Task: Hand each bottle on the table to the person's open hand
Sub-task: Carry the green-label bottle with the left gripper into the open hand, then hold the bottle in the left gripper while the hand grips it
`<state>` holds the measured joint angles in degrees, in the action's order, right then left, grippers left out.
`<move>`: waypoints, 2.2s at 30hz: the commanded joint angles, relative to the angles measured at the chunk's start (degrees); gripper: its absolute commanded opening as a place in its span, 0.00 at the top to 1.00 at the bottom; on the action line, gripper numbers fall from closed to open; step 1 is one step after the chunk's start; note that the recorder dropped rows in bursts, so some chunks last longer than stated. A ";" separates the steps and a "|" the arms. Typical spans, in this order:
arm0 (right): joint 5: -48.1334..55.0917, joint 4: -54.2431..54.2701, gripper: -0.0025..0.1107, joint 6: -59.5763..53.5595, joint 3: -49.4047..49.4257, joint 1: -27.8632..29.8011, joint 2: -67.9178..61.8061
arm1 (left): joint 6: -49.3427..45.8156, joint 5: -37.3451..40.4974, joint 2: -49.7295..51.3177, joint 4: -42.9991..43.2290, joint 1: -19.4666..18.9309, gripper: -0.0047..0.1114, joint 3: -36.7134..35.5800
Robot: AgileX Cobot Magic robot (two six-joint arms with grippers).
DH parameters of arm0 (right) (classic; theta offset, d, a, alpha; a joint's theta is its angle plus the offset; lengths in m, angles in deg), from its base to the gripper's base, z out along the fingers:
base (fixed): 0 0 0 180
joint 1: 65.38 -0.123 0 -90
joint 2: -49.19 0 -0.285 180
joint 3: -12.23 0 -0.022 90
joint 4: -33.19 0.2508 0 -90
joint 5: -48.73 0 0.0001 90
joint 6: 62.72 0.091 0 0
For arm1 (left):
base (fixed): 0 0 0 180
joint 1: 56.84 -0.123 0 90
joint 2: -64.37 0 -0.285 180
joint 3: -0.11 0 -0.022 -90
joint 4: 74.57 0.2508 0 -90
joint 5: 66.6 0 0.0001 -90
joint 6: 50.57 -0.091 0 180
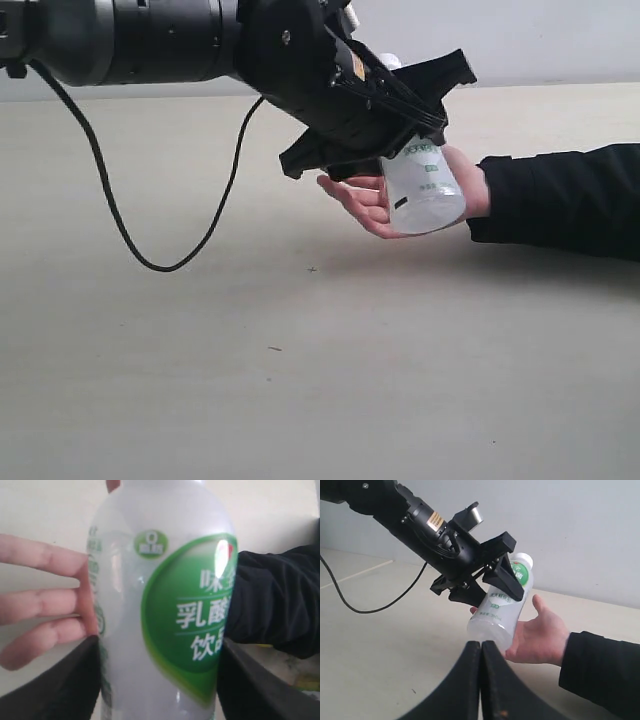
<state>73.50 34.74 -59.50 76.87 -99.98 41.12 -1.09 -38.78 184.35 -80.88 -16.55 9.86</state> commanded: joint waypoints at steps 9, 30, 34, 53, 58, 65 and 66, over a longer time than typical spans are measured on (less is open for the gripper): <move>-0.56 0.00 0.98 -0.07 0.18 0.03 0.29 | 6.33 0.11 1.97 4.17 1.07 0.96 1.34; -0.56 0.00 0.98 -0.07 0.18 0.03 0.29 | 5.91 -4.30 5.12 5.52 1.30 0.96 1.34; -0.56 0.00 0.98 -0.07 0.18 0.03 0.29 | 5.75 -2.82 5.26 5.68 1.30 0.96 1.34; -0.56 0.00 0.98 -0.07 0.18 0.03 0.29 | 5.75 -1.20 5.30 5.68 1.30 0.96 1.34; -0.56 0.00 0.98 -0.07 0.18 0.03 0.29 | 5.75 -0.56 5.30 5.68 1.30 0.92 1.34; -0.56 0.00 0.98 -0.07 0.18 0.03 0.29 | 5.75 -0.56 5.30 5.68 1.30 0.62 1.34; -0.56 0.00 0.98 -0.07 0.18 0.03 0.29 | 5.75 -0.56 5.30 5.68 1.30 0.58 1.34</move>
<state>73.50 34.74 -59.50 76.87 -99.98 41.12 4.93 -39.35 189.82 -75.78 -15.58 10.76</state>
